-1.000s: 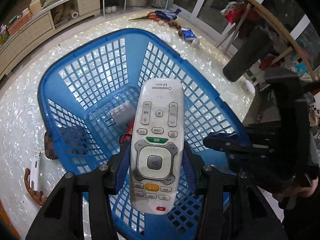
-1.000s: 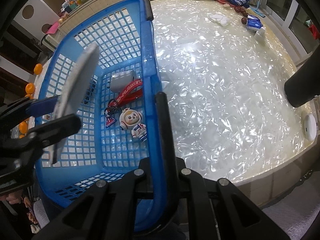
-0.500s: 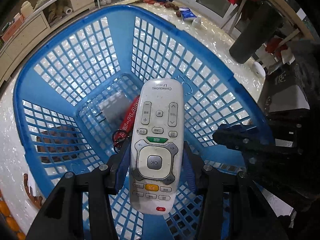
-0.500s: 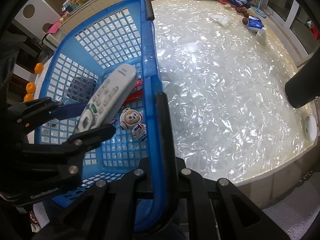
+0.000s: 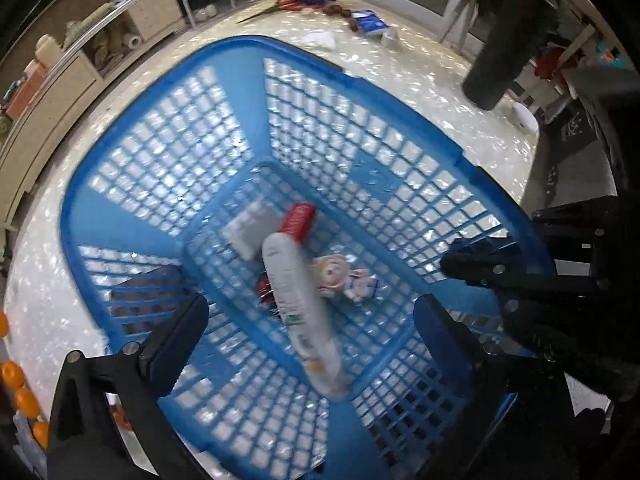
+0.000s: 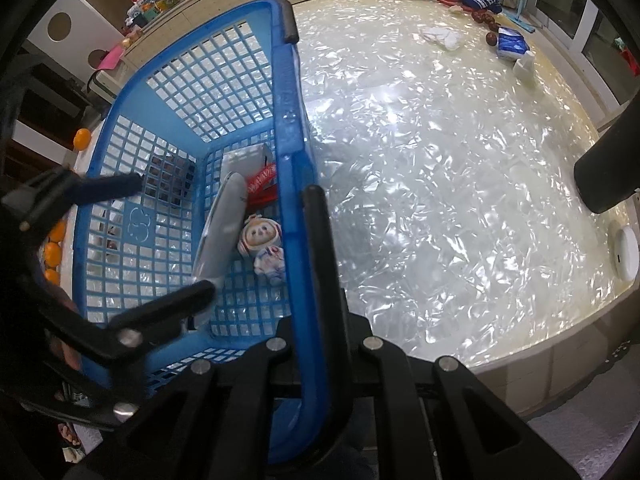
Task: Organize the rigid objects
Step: 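Withdraw the left tool to the white WiFi USB dongle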
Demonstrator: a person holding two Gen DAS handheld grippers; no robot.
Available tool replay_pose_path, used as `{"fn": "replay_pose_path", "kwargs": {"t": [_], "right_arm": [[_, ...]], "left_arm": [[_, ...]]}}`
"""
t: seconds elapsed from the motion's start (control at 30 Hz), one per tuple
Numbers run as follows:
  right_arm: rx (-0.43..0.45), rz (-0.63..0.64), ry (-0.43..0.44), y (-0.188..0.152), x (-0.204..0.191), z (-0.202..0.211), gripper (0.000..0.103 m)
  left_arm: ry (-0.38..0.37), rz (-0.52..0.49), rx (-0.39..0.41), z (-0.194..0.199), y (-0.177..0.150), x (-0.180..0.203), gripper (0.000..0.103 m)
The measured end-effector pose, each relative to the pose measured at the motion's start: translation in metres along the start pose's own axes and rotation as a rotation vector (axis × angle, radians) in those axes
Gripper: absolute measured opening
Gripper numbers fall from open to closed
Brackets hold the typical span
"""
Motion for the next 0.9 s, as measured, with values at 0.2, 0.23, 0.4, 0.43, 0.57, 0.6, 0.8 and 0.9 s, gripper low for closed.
{"fn": "replay_pose_path", "kwargs": {"t": [0.2, 0.23, 0.4, 0.43, 0.57, 0.6, 0.8, 0.9], "right_arm": [[-0.002, -0.001, -0.005, 0.0, -0.001, -0.002, 0.008], [-0.002, 0.001, -0.005, 0.0, -0.002, -0.002, 0.008], [-0.003, 0.002, -0.008, 0.001, -0.002, -0.004, 0.008], [-0.002, 0.002, -0.008, 0.001, -0.001, -0.004, 0.008], [-0.003, 0.003, -0.009, 0.001, -0.001, -0.004, 0.008], [-0.004, 0.004, -0.01, 0.001, -0.001, -0.004, 0.008], [-0.007, 0.006, -0.017, 0.0, -0.001, -0.003, 0.008], [-0.009, 0.004, -0.02, 0.001, -0.001, -0.004, 0.007]], "left_arm": [[0.031, 0.047, 0.053, 0.035, -0.004, -0.03, 0.103], [0.038, 0.059, 0.063, 0.043, -0.008, -0.036, 0.103], [0.075, 0.098, 0.066, 0.069, -0.039, -0.065, 0.103], [0.068, 0.11, 0.058, 0.071, -0.045, -0.072, 0.103], [0.065, 0.208, 0.055, 0.08, -0.078, -0.111, 0.103], [0.071, 0.236, 0.053, 0.081, -0.088, -0.122, 0.103], [0.056, 0.349, 0.042, 0.075, -0.127, -0.166, 0.103], [0.053, 0.365, 0.046, 0.069, -0.138, -0.178, 0.103]]}}
Point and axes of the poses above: each gripper's, at about its wrist camera, not at the fingertips, and z roughly against the way its jaws point, x to its right, y to its top, the point moved 6 cm from there along -z, roughly the way its jaws point, and after that the axes turned 3 degrees about -z, right-handed, at the moved point
